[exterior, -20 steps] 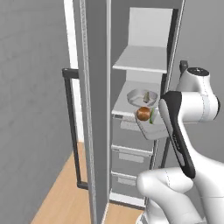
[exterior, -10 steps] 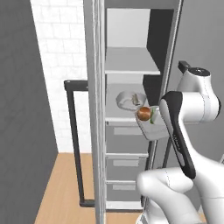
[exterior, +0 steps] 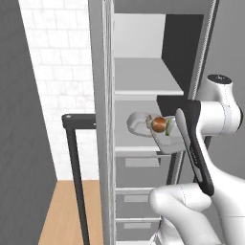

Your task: Take the meat container that has the fish and place it on the second highest rack of the freezer. Then take the vegetable container that has the onion and lemon wedge and place it on the highest rack of the freezer.

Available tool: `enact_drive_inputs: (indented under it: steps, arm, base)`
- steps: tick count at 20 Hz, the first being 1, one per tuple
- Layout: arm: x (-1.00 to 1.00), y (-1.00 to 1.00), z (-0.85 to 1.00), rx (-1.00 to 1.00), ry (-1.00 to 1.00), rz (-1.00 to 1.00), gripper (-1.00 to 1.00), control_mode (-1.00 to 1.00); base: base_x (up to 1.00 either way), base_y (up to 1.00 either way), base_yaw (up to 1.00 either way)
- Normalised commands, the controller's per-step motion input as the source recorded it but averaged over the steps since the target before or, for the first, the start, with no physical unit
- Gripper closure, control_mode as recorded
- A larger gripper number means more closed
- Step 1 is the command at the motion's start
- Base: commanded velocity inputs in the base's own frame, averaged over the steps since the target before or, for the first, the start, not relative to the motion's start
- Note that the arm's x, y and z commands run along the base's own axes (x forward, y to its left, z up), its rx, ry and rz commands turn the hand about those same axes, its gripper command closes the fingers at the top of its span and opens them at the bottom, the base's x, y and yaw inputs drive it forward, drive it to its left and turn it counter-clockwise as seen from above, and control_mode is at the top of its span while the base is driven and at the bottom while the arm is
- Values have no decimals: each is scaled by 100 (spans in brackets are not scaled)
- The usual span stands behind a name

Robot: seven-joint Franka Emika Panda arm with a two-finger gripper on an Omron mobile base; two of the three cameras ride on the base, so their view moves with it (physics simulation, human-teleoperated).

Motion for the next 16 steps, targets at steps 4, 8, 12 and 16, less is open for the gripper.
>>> enact_drive_inputs:
  steps: [4, 8, 12, 16]
  arm:
    - [0, 0, 0, 0, 0, 0, 100, 100]
    - [0, 0, 0, 0, 0, 0, 100, 100]
    - [0, 0, 0, 0, 0, 0, 100, 100]
    - [0, 0, 0, 0, 0, 0, 100, 100]
  base:
    - [25, 32, -6]
    - [33, 35, -7]
    - [18, 37, -5]
    - [0, 4, 0]
